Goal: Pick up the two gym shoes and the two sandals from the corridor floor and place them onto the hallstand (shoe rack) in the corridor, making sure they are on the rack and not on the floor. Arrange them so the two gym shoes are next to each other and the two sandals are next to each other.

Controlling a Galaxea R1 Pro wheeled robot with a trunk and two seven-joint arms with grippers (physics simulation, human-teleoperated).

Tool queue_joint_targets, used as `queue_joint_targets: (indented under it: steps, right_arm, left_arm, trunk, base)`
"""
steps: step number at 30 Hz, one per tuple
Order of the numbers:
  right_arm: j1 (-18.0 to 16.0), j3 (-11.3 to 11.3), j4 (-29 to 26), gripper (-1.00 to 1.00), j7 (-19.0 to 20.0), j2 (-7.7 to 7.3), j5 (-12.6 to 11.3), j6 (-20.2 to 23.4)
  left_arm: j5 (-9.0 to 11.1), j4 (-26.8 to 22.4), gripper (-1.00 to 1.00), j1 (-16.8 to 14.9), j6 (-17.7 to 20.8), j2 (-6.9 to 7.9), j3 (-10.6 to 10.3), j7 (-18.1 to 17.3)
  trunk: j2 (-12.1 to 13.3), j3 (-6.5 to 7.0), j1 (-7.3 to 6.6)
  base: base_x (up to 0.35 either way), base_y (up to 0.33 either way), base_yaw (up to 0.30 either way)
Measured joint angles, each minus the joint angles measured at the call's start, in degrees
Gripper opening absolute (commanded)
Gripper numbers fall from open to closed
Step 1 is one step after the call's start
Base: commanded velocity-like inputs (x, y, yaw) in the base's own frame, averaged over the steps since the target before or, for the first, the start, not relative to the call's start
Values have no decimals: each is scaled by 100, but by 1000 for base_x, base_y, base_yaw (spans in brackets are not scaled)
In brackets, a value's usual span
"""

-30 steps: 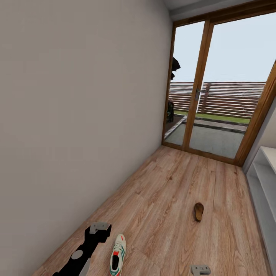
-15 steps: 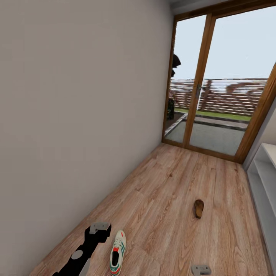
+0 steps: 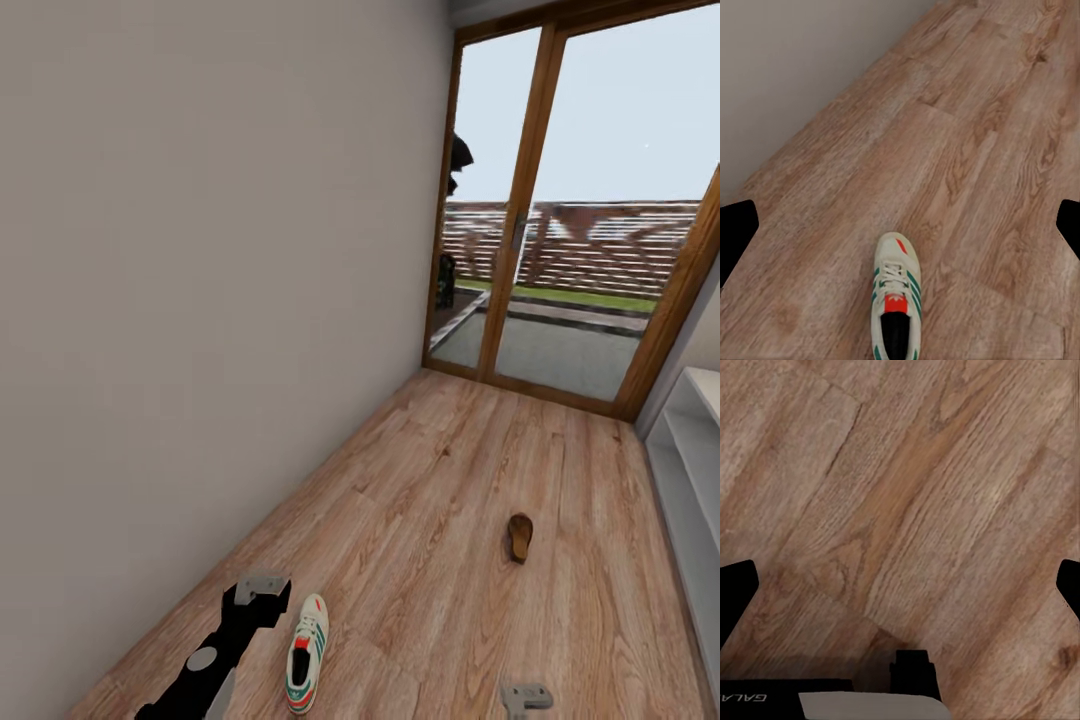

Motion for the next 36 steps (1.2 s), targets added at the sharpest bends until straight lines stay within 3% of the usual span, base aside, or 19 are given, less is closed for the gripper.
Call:
queue_joint_targets:
  steps: [3,9,18,20,22,26,30,36]
  right_arm:
    - [-156,-1,-321,100,-20,-3,29,27]
    - [-884,-2,-876,100,1,-9,8,54]
    - [-1136,15,-1005,100,31,0,11,-39]
    - [-1145,26,-989,100,29,4,36,-356]
    - [-1146,30,-966,100,29,6,34,-1170]
    - [-1145,30,-951,100,31,9,25,-1984]
    - [-1141,30,-957,100,30,6,18,-2361]
    - [-1135,23,-952,100,32,2,-9,-2478]
  left_arm:
    - [-111,-74,100,-170,5,-13,-1,-3]
    - [-215,-88,100,-357,12,-24,-13,-19]
    - [-221,33,100,-379,3,-23,-27,-23]
    - [-224,52,100,-380,4,-28,-28,-25]
    - [-219,68,100,-380,4,-27,-28,-28]
    - [-220,155,100,-380,4,-28,-28,-26]
    - [-221,248,100,-380,4,-28,-26,-25]
    - [-221,293,100,-380,4,-23,-19,-26]
  trunk:
    - [-120,-53,66]
    - [-361,-162,198]
    - [-722,-324,395]
    - [-802,-360,439]
    - [-882,-396,483]
    - [-1043,-467,571]
    - [-1203,-539,659]
    - [-1444,-648,791]
  base:
    - [0,0,0]
    - [0,0,0]
    - [0,0,0]
    - [0,0,0]
    - [0,0,0]
    - [0,0,0]
    - [0,0,0]
    - [0,0,-17]
